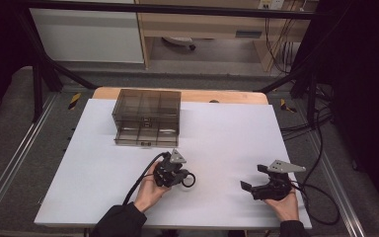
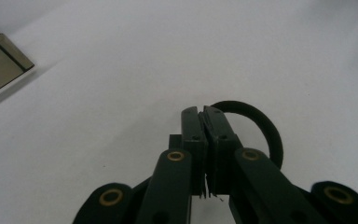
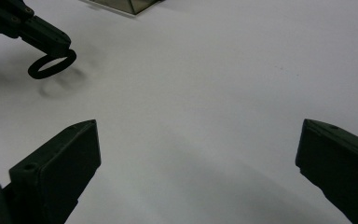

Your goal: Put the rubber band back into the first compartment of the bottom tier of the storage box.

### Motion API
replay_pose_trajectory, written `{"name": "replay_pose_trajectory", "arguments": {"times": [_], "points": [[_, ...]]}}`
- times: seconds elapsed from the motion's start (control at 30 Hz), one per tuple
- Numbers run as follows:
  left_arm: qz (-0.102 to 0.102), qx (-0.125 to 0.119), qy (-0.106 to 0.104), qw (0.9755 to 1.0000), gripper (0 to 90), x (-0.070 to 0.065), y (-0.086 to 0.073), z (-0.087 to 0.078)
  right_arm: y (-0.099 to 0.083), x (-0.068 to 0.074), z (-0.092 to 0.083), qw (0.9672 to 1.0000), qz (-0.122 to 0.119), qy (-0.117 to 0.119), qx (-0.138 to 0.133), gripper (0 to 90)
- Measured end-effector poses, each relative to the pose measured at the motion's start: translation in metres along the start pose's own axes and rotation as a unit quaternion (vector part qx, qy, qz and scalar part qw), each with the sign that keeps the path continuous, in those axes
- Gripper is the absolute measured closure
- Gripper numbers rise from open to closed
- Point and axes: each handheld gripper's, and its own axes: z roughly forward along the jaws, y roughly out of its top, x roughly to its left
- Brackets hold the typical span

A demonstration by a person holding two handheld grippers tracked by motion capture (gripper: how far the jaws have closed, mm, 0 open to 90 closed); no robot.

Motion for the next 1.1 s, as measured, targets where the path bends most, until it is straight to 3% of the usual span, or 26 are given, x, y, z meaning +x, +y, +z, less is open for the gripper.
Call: {"name": "replay_pose_trajectory", "arguments": {"times": [0.63,1.1], "points": [[-0.007,-0.001,0.016,0.9998,87.2,0.012,-0.007,-0.015,0.0,0.0,0.0,1.0,0.001,0.0,0.0,0.6],[-0.024,-0.005,0.026,0.9994,87.2,0.027,-0.016,-0.03,0.0,0.0,0.0,1.0,0.003,0.0,0.001,0.6]]}}
